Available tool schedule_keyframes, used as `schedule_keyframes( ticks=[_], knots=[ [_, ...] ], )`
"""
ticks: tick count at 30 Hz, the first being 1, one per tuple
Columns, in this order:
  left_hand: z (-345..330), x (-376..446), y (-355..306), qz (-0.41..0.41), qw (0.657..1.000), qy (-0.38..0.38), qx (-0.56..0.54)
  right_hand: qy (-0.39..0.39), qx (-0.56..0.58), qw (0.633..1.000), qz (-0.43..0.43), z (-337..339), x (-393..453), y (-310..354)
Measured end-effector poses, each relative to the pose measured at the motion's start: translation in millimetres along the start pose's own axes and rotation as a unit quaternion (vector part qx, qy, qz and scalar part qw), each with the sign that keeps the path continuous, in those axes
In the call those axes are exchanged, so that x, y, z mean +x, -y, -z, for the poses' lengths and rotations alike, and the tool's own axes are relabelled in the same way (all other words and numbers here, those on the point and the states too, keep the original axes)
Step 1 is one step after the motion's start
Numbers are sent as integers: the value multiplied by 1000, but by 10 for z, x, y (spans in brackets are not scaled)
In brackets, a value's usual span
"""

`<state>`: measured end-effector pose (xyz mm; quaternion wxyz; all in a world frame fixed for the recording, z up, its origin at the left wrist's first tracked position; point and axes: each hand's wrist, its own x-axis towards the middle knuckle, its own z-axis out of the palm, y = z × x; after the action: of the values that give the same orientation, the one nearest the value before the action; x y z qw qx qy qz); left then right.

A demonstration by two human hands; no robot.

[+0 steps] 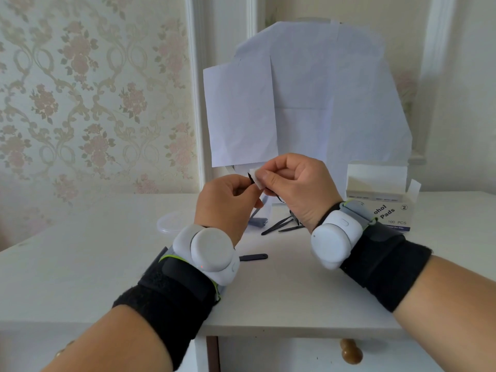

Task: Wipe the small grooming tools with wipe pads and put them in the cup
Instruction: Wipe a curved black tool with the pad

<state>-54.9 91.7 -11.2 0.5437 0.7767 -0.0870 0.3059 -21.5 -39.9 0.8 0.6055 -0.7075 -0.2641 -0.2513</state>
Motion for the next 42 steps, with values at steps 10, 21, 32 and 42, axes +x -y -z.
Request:
schedule_keyframes(
  ticks=[10, 21, 32, 42],
  knots=[
    [-3, -5, -9, -4, 1000, 2, 13, 14, -42, 999, -5, -7, 3, -9],
    [-7, -23, -17, -9, 1000, 8, -1, 9, -55, 998, -13, -7, -14, 10],
    [1, -38, -7, -54, 997, 24, 39, -29, -85, 996, -21, -6, -16, 51],
    [-15, -44, -11, -61, 997, 36, 35, -83, -141, 986, 12, -35, -21, 37]
  ],
)
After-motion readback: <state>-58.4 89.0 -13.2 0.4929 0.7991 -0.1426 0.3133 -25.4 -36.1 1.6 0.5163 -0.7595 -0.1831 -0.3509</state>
